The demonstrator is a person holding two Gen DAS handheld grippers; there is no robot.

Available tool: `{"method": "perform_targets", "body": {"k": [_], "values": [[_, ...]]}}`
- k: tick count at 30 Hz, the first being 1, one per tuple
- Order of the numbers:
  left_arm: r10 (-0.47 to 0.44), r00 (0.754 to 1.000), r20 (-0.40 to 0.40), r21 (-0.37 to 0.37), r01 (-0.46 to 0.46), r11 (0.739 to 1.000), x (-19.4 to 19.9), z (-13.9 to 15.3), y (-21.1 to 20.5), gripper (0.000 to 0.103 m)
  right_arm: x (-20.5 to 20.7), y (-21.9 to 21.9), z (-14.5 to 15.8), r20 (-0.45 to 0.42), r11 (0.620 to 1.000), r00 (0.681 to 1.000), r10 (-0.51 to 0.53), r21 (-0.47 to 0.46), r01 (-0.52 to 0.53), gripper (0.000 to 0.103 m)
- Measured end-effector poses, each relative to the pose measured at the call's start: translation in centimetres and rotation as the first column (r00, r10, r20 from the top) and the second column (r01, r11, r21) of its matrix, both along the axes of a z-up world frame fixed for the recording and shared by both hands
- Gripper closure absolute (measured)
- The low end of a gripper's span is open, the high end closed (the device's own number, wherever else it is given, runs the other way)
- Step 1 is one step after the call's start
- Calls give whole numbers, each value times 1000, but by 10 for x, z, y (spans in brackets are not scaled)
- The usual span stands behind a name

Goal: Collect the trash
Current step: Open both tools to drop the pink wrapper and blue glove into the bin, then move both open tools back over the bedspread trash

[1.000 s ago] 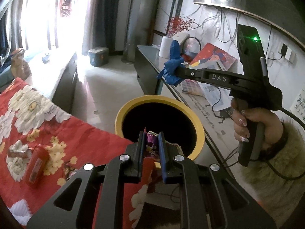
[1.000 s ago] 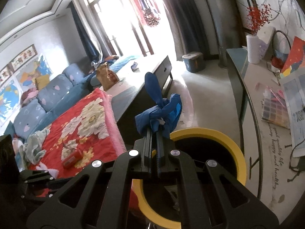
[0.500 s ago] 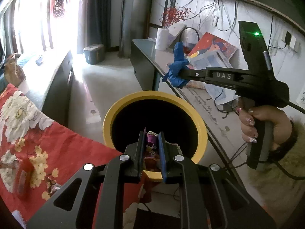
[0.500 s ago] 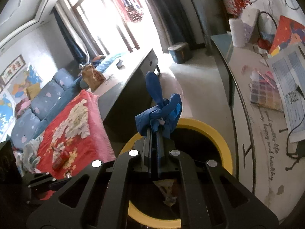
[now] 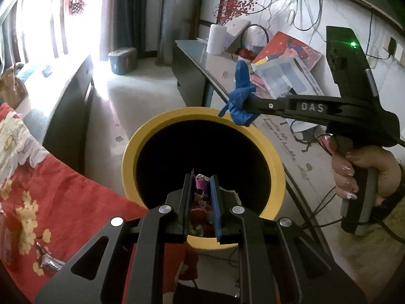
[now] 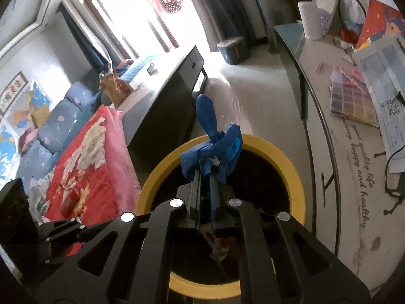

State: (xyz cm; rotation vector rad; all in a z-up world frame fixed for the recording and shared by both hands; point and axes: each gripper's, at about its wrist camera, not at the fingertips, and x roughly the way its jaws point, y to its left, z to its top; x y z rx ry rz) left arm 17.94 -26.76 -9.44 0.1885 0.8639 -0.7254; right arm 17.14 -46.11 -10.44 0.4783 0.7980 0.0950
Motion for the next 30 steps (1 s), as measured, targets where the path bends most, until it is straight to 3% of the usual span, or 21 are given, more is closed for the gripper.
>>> {"method": "perform_targets", "body": {"k": [3,4,6,7,8,10,13,17,22,30], "values": [[-1,1000,-17,-21,1,1000,5,-6,0,85,1,0,-4,-22,1000,1000,4,-1,-4,89],[-6,1000,-24,-27,6,1000,6,-8,-1,84,1,1,-5,-25,1000,1000,1,-2,-1,80],[0,1000,-17,-40,-1,999,7,-9,0,70,1,1,-5,-27,1000,1000,-2,-12,1,74],[4,1000,-16,-48,-5,999,7,-8,1,50,0,1,-5,-28,1000,1000,-4,-17,4,68],[8,1000,-15,-60,-9,998,7,-8,3,40,0,1,-4,-26,1000,1000,-11,-23,11,64],[11,1000,-20,-86,-13,996,7,-5,5,39,0,1,-2,-21,1000,1000,-17,-27,16,61],[33,999,2,-98,-32,995,4,1,9,18,-2,1,2,-9,999,1000,-30,-34,29,52],[72,997,34,-119,-67,991,0,13,20,9,-4,4,8,16,998,999,-33,-49,33,44],[140,988,65,-125,-131,983,-4,27,40,8,-7,14,22,65,996,997,-31,-83,37,30],[281,955,91,-139,-267,954,-4,46,82,8,-12,37,44,142,991,990,11,-137,8,27]]}}
